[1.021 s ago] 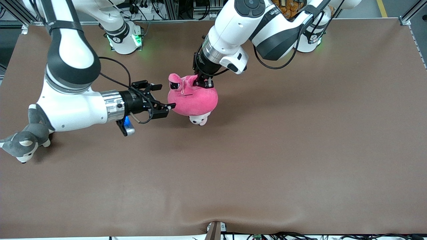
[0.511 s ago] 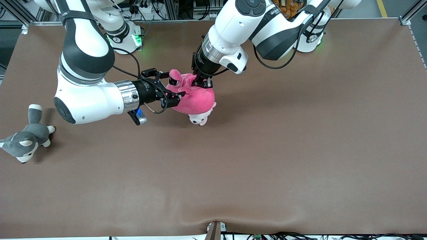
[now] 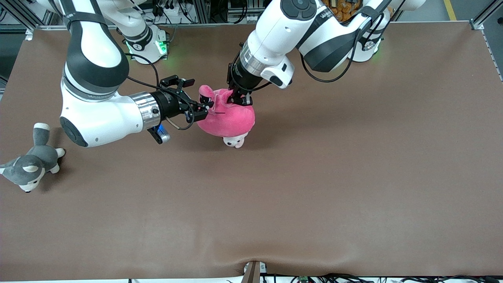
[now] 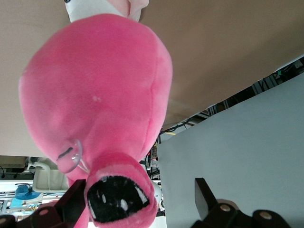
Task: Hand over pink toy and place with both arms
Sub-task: 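Close the right gripper on the pink plush beside the left gripper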
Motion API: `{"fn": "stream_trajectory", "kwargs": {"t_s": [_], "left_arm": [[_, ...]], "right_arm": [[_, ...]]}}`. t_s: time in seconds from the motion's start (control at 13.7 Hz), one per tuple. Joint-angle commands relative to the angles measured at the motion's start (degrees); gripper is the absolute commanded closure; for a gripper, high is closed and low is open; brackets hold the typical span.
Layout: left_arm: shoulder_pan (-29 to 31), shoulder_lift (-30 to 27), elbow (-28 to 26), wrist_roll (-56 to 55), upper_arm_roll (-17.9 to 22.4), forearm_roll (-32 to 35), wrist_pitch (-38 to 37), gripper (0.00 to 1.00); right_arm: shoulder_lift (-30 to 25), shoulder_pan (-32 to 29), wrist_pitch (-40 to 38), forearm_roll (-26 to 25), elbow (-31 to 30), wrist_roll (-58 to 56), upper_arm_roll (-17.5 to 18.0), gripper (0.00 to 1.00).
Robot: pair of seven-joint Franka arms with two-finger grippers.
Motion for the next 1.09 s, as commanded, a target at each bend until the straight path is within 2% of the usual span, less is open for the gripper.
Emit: {"fn": "stream_trajectory", "kwargs": {"t_s": [0.0, 0.15, 0.22, 0.44, 0.66, 0.8, 1.02], "left_arm": [[0.1, -0.1, 1.0, -4.5, 0.0, -0.9, 0.1, 1.00], [0.0, 0.0, 1.0, -4.4, 0.1, -1.0, 0.0, 1.00], [0.2, 0.0, 1.0, -4.4, 0.1, -1.1, -0.5, 1.00], [1.9, -0.1, 1.0, -4.3, 0.0, -1.9, -0.6, 1.00], [1.9, -0.2, 1.0, -4.3, 0.0, -1.9, -0.7, 1.00], [1.8, -0.2, 1.0, -4.3, 0.0, -1.9, -0.7, 1.00], [1.9, -0.2, 1.0, -4.3, -0.1, -2.3, -0.7, 1.00]], "right_arm": [[-1.7, -0.2, 0.5, 0.9, -1.9, -1.5, 0.1, 0.00], [-1.2, -0.4, 0.8, 1.1, -1.9, -5.1, 0.1, 0.00], [-1.1, -0.4, 1.0, 1.1, -1.9, -6.3, 0.1, 0.05], [-1.1, 0.9, 3.4, 1.1, -1.9, -6.5, 0.2, 0.37], [-1.0, 1.7, 5.3, 1.3, -1.9, -6.3, 0.2, 0.56], [-1.0, 2.5, 6.5, 1.4, -1.9, -5.7, 0.2, 0.63], [-1.0, 3.2, 7.8, 2.8, -1.9, -5.6, 0.2, 0.68]]}}
